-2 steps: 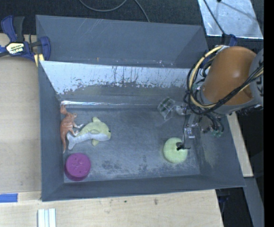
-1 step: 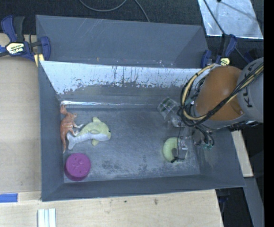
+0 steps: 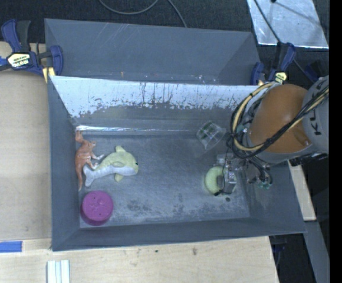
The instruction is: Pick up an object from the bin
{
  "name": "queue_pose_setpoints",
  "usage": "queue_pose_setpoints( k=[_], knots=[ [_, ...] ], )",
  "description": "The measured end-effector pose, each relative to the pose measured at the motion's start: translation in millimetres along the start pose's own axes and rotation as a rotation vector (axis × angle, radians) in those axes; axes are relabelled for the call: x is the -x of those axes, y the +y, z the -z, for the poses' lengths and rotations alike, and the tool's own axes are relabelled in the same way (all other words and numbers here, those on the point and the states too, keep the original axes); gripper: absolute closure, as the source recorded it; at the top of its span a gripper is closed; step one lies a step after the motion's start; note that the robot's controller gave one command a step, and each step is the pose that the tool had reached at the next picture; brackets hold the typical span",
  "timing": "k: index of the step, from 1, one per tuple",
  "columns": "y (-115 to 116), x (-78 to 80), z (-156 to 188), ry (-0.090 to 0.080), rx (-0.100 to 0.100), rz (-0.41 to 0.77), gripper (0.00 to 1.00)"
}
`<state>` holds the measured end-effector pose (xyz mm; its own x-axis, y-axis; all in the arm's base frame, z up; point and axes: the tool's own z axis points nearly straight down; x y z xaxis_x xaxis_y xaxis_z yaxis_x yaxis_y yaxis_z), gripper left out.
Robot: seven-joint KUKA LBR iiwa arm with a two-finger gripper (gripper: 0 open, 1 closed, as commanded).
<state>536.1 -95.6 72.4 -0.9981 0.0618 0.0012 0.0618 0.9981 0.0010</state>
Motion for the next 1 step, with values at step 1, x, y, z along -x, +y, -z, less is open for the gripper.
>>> queue_pose_setpoints(
  k=[1],
  knots=[
    [0.0, 0.0, 0.0, 0.000, 0.000, 0.000, 1.00]
  ],
)
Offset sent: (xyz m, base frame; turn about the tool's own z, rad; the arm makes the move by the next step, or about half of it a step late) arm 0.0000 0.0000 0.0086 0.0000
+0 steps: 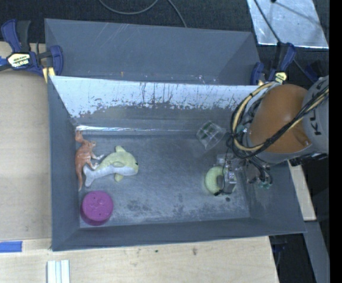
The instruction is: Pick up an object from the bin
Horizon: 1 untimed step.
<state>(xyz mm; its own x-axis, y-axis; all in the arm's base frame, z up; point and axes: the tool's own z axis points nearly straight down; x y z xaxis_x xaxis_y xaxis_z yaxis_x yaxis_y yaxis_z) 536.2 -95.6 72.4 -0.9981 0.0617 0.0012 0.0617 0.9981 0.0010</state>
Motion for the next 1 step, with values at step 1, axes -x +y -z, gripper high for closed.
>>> queue_pose_setpoints(
  k=[1],
  knots=[
    [0.0, 0.0, 1.3, -0.001, 0.000, 0.000, 1.00]
  ],
)
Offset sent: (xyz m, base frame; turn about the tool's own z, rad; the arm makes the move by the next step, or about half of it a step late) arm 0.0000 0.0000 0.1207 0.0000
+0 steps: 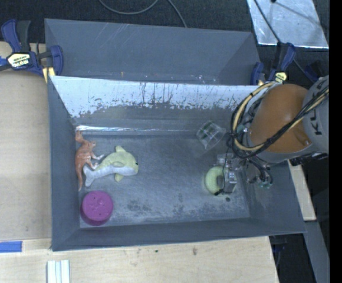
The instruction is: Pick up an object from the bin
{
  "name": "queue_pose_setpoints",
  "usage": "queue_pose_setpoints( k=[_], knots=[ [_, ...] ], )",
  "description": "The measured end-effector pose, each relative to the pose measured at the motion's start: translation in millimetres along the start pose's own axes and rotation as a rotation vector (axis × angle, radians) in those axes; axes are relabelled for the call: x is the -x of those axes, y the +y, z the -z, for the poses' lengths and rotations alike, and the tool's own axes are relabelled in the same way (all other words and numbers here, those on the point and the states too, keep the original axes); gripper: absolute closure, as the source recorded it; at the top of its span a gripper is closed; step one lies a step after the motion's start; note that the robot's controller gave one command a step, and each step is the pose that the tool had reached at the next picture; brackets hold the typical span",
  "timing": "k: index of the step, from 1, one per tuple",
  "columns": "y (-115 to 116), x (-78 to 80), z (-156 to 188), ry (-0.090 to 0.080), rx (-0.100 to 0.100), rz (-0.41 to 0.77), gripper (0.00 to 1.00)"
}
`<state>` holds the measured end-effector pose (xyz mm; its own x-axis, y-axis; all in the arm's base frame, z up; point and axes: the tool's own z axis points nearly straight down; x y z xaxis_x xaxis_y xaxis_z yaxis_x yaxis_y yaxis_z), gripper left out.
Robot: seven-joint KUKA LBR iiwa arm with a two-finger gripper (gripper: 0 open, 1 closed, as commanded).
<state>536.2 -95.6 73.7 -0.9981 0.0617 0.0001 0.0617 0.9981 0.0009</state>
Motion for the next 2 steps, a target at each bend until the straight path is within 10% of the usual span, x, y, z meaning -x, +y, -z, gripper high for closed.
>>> queue_pose_setpoints(
  k=[2],
  knots=[
    [0.1, -1.7, 28.1, 0.002, 0.000, 0.000, 1.00]
  ],
)
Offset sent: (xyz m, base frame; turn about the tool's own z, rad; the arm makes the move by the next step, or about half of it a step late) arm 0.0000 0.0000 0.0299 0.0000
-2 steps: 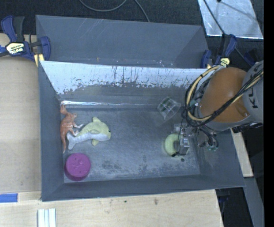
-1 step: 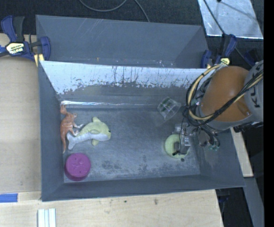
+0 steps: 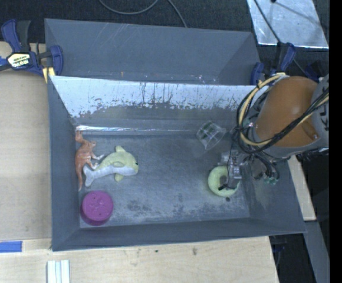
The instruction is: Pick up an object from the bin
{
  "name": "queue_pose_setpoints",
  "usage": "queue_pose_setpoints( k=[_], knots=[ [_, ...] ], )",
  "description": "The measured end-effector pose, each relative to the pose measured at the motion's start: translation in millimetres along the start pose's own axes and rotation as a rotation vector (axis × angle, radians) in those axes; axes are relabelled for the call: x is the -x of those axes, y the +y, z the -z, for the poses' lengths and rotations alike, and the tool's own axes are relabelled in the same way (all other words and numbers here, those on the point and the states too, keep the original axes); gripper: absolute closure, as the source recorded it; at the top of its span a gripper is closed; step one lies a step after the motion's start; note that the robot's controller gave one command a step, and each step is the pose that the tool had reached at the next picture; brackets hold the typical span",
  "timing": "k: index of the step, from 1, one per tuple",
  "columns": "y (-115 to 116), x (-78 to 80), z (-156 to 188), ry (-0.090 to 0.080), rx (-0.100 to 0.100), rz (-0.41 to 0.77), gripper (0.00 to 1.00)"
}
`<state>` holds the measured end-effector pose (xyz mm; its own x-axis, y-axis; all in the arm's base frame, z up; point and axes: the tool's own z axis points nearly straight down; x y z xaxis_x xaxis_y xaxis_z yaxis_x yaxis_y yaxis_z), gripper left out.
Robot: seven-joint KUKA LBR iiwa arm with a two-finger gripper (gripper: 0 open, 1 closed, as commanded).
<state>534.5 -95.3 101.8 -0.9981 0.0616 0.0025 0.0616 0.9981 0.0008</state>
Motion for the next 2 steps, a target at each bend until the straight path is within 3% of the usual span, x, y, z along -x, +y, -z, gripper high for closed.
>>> queue_pose_setpoints(
  k=[2],
  knots=[
    [-0.3, 1.4, 27.8, -0.005, -0.001, 0.000, 1.00]
  ],
)
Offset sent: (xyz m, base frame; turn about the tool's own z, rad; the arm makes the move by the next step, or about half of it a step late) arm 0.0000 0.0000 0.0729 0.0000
